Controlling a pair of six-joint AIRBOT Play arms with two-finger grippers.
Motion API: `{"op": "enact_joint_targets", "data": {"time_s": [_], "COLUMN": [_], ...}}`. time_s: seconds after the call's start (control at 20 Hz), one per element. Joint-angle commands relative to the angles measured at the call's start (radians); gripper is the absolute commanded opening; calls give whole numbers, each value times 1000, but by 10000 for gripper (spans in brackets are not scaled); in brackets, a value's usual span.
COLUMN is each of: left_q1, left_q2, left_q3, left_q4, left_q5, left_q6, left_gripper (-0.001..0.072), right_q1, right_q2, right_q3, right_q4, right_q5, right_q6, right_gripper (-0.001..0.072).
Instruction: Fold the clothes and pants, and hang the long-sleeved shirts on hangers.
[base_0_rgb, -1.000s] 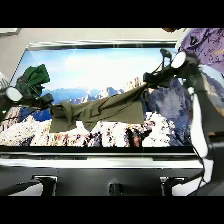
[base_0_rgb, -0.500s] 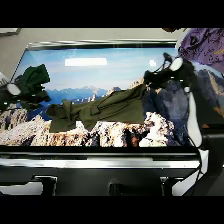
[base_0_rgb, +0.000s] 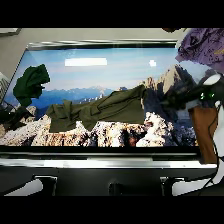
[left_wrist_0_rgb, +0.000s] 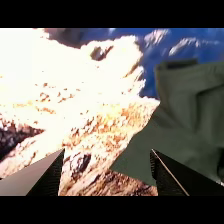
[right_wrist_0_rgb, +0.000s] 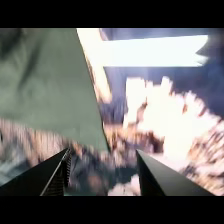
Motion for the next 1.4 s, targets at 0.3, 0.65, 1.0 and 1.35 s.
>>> {"op": "enact_joint_targets", "data": {"time_s": [0.3,0.65,1.0,1.35], "left_q1": [30,30,30,21], "left_q2": [21,-4,-96,-221], "left_q3": [-54,-54,-138,-144], "left_q4": [-40,-79,-362,-440], "left_q5": [-6,-34,37,51], "left_q6": [23,34,341,420], "left_gripper": [609,609,609,596], "right_q1": [159,255,259,259], "right_q2": [18,-16,58,148], "right_q3": [-345,-345,-343,-343], "right_q4": [105,106,117,117], "right_q5": [-259,-294,-315,-309], "right_q6": [-146,-127,-107,-84], "right_gripper": [476,326,26,26]}}
